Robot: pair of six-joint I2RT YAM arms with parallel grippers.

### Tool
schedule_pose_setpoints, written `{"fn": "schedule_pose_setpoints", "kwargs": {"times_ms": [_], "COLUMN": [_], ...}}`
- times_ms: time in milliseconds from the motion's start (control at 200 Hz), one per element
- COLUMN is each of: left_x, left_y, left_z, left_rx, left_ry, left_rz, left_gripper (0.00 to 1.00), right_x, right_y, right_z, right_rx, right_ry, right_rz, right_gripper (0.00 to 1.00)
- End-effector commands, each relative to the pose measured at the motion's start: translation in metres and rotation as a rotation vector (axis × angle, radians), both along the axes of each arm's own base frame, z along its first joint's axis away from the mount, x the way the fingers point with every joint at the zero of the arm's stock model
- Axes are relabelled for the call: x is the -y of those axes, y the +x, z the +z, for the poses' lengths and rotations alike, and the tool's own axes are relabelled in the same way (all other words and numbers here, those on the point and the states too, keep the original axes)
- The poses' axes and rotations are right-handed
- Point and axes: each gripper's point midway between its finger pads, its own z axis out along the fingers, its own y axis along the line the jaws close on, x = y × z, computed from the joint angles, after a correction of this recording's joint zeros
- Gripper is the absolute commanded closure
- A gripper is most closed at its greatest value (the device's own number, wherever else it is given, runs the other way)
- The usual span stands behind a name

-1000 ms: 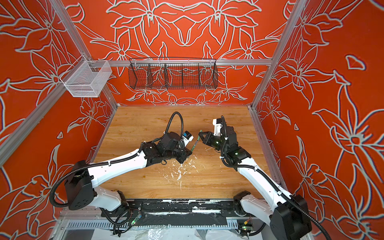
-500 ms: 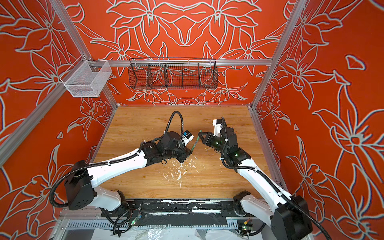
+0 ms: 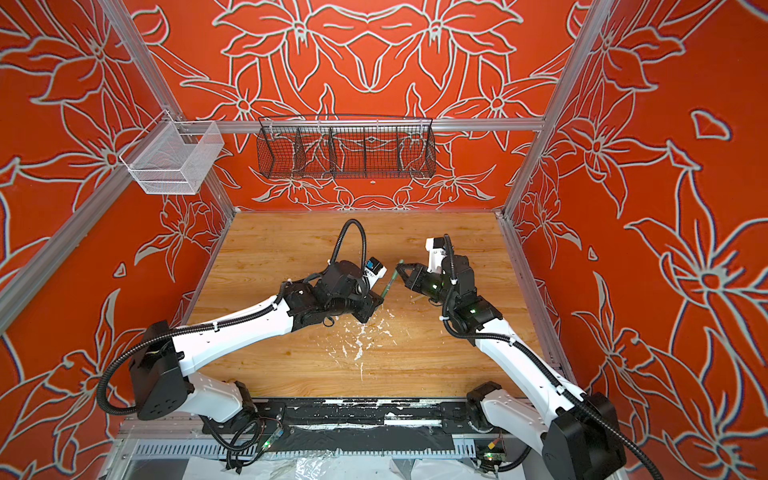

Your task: Insert the pens into the pen caps

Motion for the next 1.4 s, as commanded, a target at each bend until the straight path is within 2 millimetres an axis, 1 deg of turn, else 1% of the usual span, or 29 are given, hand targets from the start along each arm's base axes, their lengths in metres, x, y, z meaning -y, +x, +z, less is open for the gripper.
{"fn": "schedule_pose_setpoints", "kwargs": {"times_ms": [0, 285, 420, 620, 731, 831, 926, 976, 1056, 1121, 1286, 1391], "left_x": [-0.002, 0.004, 0.004, 0.004, 0.007, 0.009, 0.007, 0.005, 0.003, 0.001, 0.0, -0.002], "left_y": [0.012, 0.012, 0.012, 0.017, 0.019, 0.019, 0.018, 0.016, 0.016, 0.017, 0.015, 0.014], "left_z": [0.016, 0.022, 0.024, 0.037, 0.044, 0.045, 0.042, 0.04, 0.04, 0.042, 0.053, 0.056], "left_rx": [0.04, 0.05, 0.061, 0.106, 0.119, 0.119, 0.112, 0.11, 0.112, 0.116, 0.137, 0.146], "left_ry": [-0.023, -0.033, -0.034, -0.04, -0.048, -0.053, -0.048, -0.046, -0.047, -0.049, -0.072, -0.077], "left_rz": [0.041, 0.007, 0.005, 0.008, -0.003, -0.007, -0.003, 0.0, 0.009, 0.015, 0.012, 0.012], "left_gripper": [1.0, 1.0, 1.0, 1.0, 1.0, 1.0, 1.0, 1.0, 1.0, 1.0, 1.0, 1.0], "right_x": [-0.002, -0.014, -0.018, -0.023, -0.027, -0.024, -0.018, -0.018, -0.02, -0.021, -0.021, -0.022], "right_y": [-0.007, -0.009, -0.01, -0.013, -0.015, -0.016, -0.018, -0.019, -0.021, -0.02, -0.015, -0.014], "right_z": [-0.004, -0.006, -0.007, -0.002, 0.002, 0.011, 0.024, 0.031, 0.038, 0.04, 0.034, 0.032], "right_rx": [0.001, 0.005, -0.003, 0.011, 0.02, 0.05, 0.089, 0.108, 0.125, 0.125, 0.113, 0.106], "right_ry": [0.009, 0.0, -0.007, -0.005, -0.011, -0.029, -0.04, -0.03, 0.0, 0.015, 0.045, 0.041], "right_rz": [0.011, 0.066, 0.085, 0.11, 0.133, 0.127, 0.104, 0.104, 0.116, 0.119, 0.091, 0.094], "right_gripper": [0.86, 0.86, 0.85, 0.76, 0.69, 0.63, 0.57, 0.54, 0.5, 0.5, 0.5, 0.5]}}
